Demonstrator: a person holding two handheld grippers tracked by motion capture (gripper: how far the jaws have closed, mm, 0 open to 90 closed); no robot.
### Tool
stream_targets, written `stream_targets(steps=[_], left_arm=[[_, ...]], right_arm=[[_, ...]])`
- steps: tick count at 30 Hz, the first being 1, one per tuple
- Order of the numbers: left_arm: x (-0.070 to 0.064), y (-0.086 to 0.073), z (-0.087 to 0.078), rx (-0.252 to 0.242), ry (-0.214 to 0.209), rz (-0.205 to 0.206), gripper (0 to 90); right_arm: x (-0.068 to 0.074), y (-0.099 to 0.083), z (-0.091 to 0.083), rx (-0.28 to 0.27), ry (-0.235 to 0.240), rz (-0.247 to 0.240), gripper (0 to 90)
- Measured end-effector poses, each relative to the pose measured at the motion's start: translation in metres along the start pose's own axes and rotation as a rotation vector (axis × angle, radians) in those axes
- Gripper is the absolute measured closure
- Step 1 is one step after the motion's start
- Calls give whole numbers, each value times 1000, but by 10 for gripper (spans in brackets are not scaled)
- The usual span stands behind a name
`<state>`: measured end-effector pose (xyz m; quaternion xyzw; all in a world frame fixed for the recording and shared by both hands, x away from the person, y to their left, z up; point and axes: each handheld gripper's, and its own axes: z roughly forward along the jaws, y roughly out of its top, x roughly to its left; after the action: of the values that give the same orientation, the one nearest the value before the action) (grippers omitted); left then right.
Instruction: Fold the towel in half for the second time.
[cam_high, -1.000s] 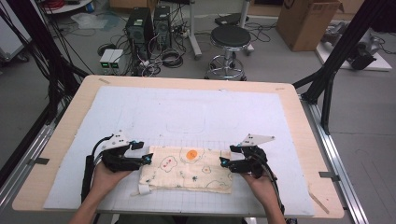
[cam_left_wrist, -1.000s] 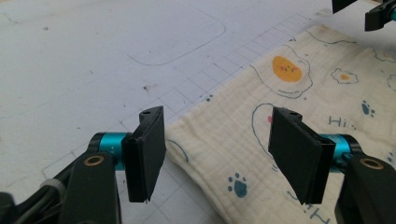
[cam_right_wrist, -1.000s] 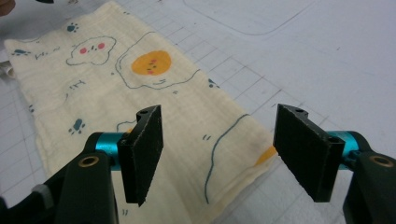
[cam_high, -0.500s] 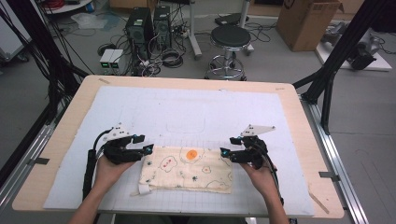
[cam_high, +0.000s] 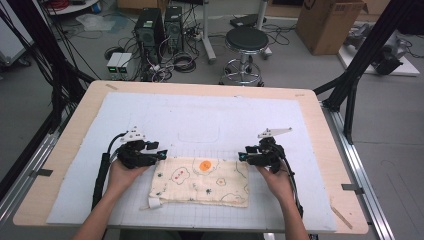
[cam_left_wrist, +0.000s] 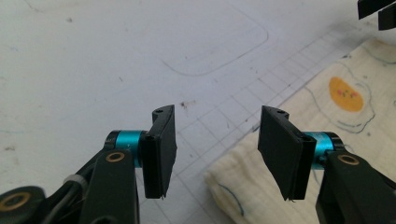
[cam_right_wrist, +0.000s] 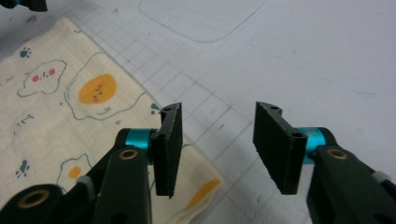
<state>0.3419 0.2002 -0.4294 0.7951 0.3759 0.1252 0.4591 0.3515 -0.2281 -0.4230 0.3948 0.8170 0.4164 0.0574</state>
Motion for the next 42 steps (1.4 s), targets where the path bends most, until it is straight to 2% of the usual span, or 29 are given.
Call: stream_targets(steps=[3, 4, 10, 12, 15, 17, 19, 20, 21, 22, 23, 24, 26, 29, 31, 36, 38, 41, 42], left_arm=[[0, -1, 2, 21, 4, 16, 497], [0, -2, 3, 25, 7, 21, 502], [3, -4, 7, 69, -18, 5, 554], [4, -5, 9, 92, -31, -9, 571], [5, -7, 11, 125, -28, -5, 582], [5, -7, 11, 124, -31, -5, 599], [4, -7, 12, 122, -37, -9, 636], [3, -7, 12, 124, -36, 2, 642], [3, -7, 12, 127, -53, 8, 677], [2, -8, 13, 129, -57, 7, 729], [1, -7, 12, 134, -48, 19, 739], [2, -7, 12, 136, -62, 15, 782], [2, -7, 10, 140, -58, 26, 824], [3, -5, 8, 108, -38, 14, 840], [4, -3, 6, 88, -34, 14, 844], [9, 1, 5, 58, -8, -2, 845], [12, 4, 5, 54, -4, -16, 845], [15, 13, 4, 40, 18, -3, 845], [16, 16, 4, 32, 25, -9, 845]], right_arm=[[-1, -3, 4, 29, 12, -6, 569], [0, -3, 5, 45, 16, 7, 578], [1, -8, 11, 90, 15, -4, 622], [2, -10, 11, 93, 14, -8, 637], [1, -12, 9, 92, 19, -4, 655], [0, -13, 8, 95, 27, 5, 685], [1, -14, 8, 99, 35, -5, 711], [2, -14, 8, 102, 39, -12, 725], [4, -14, 8, 107, 39, -18, 740], [5, -14, 9, 113, 36, -24, 769], [5, -14, 9, 117, 44, -23, 803], [4, -14, 9, 120, 58, -21, 821], [4, -14, 10, 123, 67, -25, 839], [5, -11, 8, 115, 78, -23, 847], [5, -7, 7, 120, 70, -34, 849], [1, 3, 5, 101, 59, -25, 850], [-1, 8, 6, 100, 48, -21, 850], [-3, 18, 5, 70, 28, -28, 851], [-4, 21, 5, 65, 19, -24, 850]])
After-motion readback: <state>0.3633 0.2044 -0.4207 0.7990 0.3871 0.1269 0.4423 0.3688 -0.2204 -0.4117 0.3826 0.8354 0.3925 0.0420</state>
